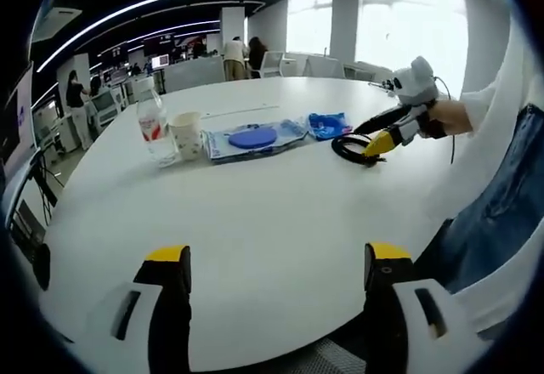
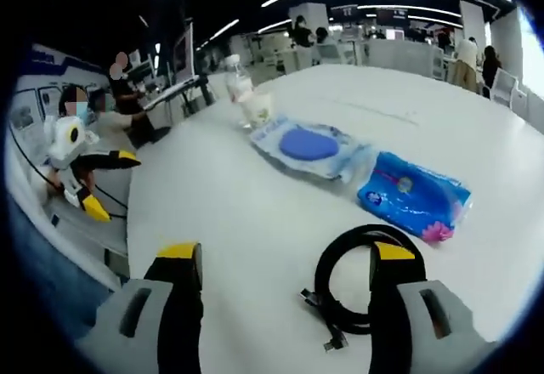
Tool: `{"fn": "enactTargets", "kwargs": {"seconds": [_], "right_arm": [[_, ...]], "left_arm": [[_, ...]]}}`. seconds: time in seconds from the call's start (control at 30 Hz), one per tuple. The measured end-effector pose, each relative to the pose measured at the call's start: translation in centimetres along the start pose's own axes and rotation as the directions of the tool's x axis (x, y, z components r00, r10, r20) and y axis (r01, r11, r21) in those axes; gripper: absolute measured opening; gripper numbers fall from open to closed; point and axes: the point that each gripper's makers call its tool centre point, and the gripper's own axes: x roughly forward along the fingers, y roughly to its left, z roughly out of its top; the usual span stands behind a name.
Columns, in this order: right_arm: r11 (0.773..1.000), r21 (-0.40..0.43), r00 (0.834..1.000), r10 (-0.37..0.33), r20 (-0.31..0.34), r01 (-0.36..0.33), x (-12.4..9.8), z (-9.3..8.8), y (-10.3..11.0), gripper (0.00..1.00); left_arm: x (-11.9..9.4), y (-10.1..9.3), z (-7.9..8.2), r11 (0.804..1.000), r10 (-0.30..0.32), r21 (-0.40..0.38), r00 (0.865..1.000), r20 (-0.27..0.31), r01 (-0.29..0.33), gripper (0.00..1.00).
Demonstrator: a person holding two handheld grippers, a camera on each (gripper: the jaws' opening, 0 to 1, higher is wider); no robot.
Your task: Arrange the tabletop items into an orderly group along one side of the table until the central work area is clear of visible clutter.
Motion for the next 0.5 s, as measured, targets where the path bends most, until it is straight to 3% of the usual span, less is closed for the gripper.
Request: {"fn": "enactTargets", "kwargs": {"seconds": [0.2, 0.5], "right_arm": [[0.993, 0.102, 0.996, -0.062, 0.057, 0.056, -3.1, -0.3, -0.3, 0.88], [0.976, 0.161, 0.98, -0.167, 0.112, 0.148, -7.1, -1.7, -1.2, 0.93]], "left_arm": [[-0.2, 0.7, 1.3, 0.997, 0.014, -0.083, 0.996, 0.091, -0.007, 0.98], [-0.2, 0.9, 1.9, 0.992, 0.024, -0.127, 0.991, 0.133, -0.007, 1.0]]}}
